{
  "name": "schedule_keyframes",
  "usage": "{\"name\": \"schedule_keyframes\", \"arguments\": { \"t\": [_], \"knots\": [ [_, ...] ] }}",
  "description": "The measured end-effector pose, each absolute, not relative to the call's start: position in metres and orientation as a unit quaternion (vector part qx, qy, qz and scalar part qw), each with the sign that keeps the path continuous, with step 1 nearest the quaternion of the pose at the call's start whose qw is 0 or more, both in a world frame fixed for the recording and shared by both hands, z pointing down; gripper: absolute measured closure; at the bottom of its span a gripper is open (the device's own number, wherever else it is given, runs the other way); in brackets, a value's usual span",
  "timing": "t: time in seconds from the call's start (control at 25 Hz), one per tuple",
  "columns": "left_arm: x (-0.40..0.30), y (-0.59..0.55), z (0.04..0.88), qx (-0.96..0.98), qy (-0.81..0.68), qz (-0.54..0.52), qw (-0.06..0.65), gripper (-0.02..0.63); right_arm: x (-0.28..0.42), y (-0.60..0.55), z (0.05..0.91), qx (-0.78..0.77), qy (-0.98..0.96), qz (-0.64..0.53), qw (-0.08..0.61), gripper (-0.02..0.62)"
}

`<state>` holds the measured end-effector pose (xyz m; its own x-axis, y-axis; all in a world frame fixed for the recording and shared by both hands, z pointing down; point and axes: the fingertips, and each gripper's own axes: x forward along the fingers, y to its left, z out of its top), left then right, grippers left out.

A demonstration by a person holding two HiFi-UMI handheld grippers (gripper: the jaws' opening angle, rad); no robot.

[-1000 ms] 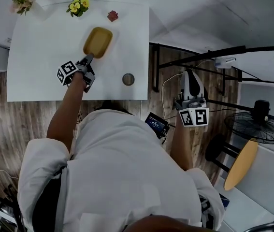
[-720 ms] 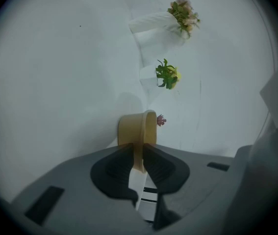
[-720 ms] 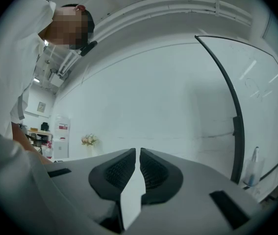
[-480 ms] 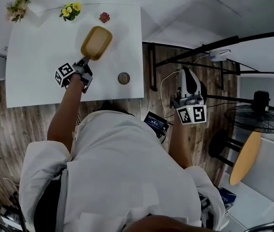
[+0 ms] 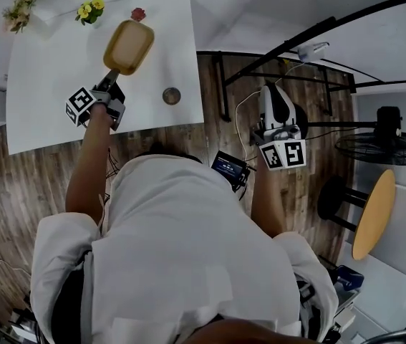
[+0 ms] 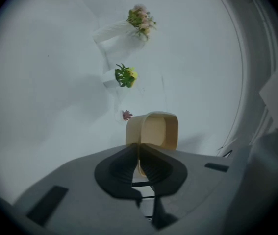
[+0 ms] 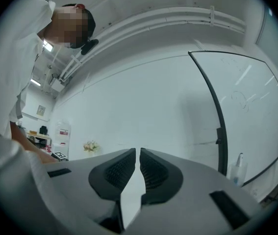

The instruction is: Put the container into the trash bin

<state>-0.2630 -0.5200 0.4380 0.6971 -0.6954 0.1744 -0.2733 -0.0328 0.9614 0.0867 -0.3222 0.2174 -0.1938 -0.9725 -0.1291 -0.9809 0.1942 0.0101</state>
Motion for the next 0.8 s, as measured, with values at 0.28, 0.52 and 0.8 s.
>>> {"name": "schedule_keyframes", "arguments": {
  "t": [0.28, 0.52, 0.8],
  "knots": [
    [-0.240, -0.468, 0.386, 0.745, -0.333, -0.171, 0.552, 0.586, 0.114, -0.258, 0.220, -0.635, 0.769, 0.055, 0.057, 0.545],
    [-0.202, -0.404, 0.382, 0.764, -0.324, -0.142, 0.539, 0.586, 0.150, -0.189, 0.233, -0.643, 0.761, 0.048, 0.069, 0.545],
    [-0.153, -0.323, 0.395, 0.773, -0.305, -0.106, 0.545, 0.586, 0.193, -0.110, 0.253, -0.658, 0.748, 0.044, 0.072, 0.545]
  ]
}}
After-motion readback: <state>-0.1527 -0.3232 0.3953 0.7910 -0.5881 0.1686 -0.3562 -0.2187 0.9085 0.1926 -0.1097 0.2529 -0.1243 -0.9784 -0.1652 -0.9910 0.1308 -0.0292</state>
